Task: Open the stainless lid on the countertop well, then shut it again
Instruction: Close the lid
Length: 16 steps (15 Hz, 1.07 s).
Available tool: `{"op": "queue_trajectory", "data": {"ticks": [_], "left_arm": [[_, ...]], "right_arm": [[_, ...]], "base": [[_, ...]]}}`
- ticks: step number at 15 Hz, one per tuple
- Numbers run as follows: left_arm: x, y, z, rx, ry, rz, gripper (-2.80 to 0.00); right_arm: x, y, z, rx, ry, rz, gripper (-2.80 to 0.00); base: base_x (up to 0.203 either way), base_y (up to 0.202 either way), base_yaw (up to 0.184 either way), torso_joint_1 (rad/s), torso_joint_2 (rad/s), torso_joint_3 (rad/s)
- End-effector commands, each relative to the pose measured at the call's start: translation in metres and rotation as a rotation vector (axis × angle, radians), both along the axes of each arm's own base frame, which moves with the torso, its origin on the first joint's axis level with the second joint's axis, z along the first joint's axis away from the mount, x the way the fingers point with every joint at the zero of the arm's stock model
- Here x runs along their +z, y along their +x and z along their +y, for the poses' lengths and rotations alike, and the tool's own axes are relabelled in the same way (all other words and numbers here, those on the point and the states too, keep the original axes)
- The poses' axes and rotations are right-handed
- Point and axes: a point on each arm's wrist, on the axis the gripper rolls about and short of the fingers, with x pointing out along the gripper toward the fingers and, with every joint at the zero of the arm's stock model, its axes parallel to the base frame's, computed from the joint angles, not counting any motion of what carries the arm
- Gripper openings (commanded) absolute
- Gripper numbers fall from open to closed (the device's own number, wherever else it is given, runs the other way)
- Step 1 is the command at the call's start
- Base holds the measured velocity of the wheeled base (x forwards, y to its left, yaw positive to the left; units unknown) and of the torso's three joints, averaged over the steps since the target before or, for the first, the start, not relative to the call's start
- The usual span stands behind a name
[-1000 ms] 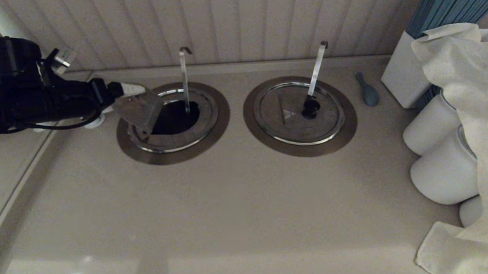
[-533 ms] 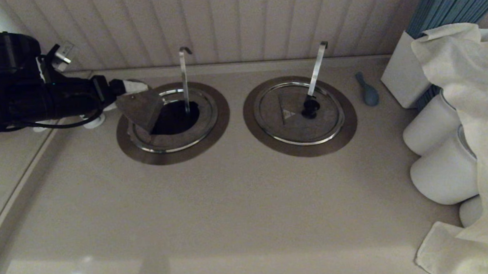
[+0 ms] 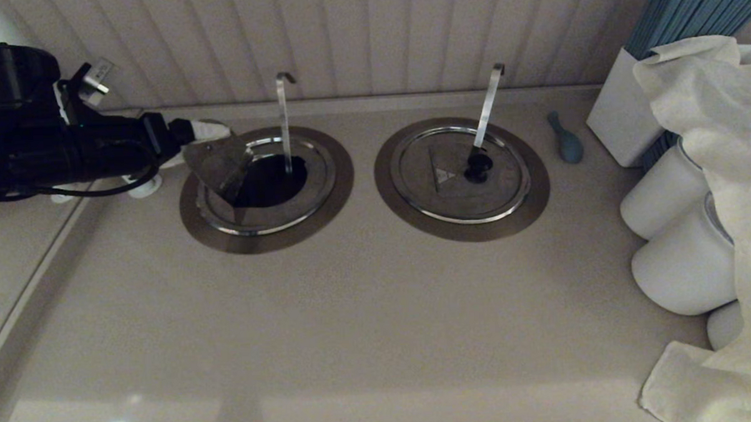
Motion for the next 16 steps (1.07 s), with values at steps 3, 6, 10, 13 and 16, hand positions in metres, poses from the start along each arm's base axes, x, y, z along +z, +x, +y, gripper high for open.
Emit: {"op": "queue_trajectory", "data": {"ticks": [3, 6, 10, 13, 16], "left_arm": [[-0.001, 0.0, -0.006, -0.02, -0.002, 0.002, 0.0], [-0.002, -0.002, -0.013, -0.04, 0.0, 0.007, 0.0], [-0.005, -0.002, -0.024, -0.066, 0.003, 0.015, 0.0], [-0.005, -0.003, -0.027, -0.075, 0.004, 0.012, 0.0], [-0.006, -0.002, -0.031, -0.085, 0.006, -0.009, 0.0]], "right_arm": [[0.0, 0.0, 0.0, 0.001, 0.0, 0.001, -2.8], [0.0, 0.0, 0.0, 0.001, 0.0, 0.0, -2.8], [0.0, 0.0, 0.0, 0.001, 0.0, -0.001, -2.8], [0.0, 0.0, 0.0, 0.0, 0.0, -0.001, -2.8], [0.0, 0.0, 0.0, 0.001, 0.0, 0.0, -2.8]], "base": [[0.0, 0.0, 0.0, 0.0, 0.0, 0.0], [0.0, 0.0, 0.0, 0.0, 0.0, 0.0], [0.0, 0.0, 0.0, 0.0, 0.0, 0.0], [0.0, 0.0, 0.0, 0.0, 0.0, 0.0], [0.0, 0.0, 0.0, 0.0, 0.0, 0.0]]}}
